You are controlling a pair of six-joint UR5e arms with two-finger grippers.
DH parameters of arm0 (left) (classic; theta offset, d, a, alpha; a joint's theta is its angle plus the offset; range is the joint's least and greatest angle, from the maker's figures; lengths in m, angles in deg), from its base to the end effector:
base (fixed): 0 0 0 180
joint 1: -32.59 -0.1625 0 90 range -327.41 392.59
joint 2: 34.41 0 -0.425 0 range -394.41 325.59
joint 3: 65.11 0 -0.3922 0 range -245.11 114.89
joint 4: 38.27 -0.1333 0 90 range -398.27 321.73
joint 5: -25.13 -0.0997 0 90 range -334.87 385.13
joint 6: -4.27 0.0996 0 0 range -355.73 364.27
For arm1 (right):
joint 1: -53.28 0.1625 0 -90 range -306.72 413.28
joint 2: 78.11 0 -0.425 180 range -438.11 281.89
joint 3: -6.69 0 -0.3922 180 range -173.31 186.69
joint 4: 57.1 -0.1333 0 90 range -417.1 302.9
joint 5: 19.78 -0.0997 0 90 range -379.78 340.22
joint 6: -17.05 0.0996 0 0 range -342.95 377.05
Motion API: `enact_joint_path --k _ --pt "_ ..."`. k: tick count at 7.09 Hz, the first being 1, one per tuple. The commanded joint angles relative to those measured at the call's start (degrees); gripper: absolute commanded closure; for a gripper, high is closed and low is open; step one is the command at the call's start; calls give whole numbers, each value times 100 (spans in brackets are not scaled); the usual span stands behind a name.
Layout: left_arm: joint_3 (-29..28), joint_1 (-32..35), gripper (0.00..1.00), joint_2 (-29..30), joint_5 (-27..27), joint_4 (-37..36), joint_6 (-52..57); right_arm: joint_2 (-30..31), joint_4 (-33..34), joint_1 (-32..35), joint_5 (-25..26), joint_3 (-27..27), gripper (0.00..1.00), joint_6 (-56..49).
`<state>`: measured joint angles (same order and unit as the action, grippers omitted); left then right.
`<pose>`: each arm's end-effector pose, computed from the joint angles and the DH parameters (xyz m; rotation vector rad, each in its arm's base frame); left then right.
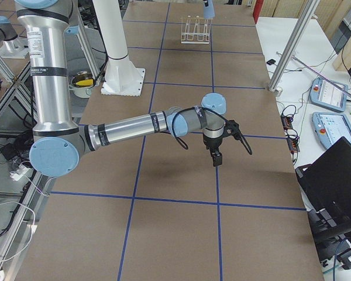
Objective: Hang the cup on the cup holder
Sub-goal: 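Lower the cup with the left gripper onto the rack's top hook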
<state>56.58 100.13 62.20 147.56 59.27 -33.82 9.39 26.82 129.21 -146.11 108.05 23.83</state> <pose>0.1120 -0.4801 0.3286 0.4013 0.8525 -0.0260 -0.0544 -0.5229 0.5346 0.2175 -0.6793 -0.2321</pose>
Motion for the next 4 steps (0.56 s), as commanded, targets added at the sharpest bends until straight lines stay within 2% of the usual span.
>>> enact_joint_path --k 1,4 --pt "-127 -161 100 -10 -246 -376 311 73 -24 10 2 7 0 -1" --pt "-294 -468 100 7 -641 -385 268 126 -24 1 -6 7 0 8"
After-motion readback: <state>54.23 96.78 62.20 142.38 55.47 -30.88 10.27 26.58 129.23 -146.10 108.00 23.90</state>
